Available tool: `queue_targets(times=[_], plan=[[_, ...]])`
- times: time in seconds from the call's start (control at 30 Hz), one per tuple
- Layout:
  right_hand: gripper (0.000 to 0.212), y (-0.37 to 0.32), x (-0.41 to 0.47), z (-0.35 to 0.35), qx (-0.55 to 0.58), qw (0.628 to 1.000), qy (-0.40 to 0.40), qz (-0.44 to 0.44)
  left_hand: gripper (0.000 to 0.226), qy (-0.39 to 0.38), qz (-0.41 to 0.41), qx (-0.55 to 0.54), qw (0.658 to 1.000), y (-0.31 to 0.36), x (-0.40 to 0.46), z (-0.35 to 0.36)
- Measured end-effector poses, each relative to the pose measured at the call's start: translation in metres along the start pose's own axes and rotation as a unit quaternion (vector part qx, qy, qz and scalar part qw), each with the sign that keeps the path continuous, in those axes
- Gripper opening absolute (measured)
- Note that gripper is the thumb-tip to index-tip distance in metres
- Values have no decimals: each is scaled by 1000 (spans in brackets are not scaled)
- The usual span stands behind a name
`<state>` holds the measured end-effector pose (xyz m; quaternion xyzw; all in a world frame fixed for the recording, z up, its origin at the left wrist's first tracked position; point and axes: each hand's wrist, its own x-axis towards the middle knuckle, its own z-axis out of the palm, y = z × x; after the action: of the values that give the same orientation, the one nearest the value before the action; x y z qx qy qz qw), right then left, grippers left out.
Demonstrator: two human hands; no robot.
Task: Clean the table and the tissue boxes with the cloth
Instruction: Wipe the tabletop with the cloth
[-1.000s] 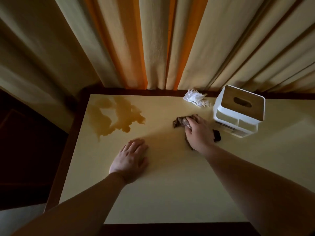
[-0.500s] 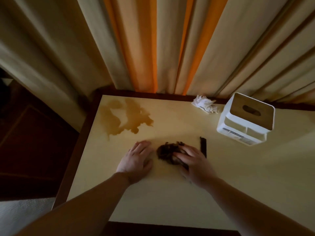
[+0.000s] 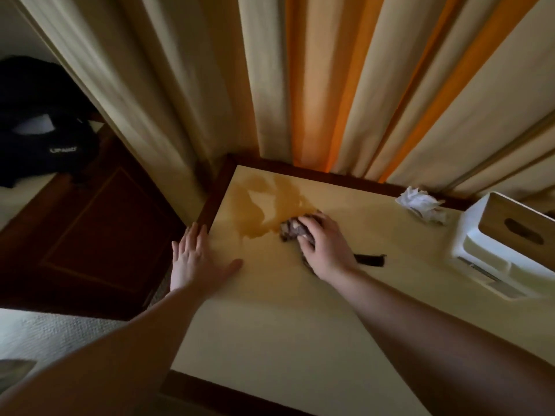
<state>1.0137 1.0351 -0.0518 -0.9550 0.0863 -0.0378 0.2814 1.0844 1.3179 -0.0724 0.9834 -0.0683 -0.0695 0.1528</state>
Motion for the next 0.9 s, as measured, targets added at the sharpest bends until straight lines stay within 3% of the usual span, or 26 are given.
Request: queue_targets(times=[0.2,0.4,0.57,0.73,0.9], plan=[[39,-20,-53,44,-41,997,13,-68,124,-7,9,23,1000,0,-4,2],[41,41,-52,15,-115,987,106,40,124,-15,0,7,1000,4,-3,-2],[47,36,35,8,-132,981,71,121,123,-15,-3,4,1000,5,-2,-4],[40,-19,79,32,-77,997,25,12,124,-9,-2,10,1000,4,-2,-4],[33,-48,25,57,-32,991,-14,-130,125,-12,0,13,1000,5,-2,-6]])
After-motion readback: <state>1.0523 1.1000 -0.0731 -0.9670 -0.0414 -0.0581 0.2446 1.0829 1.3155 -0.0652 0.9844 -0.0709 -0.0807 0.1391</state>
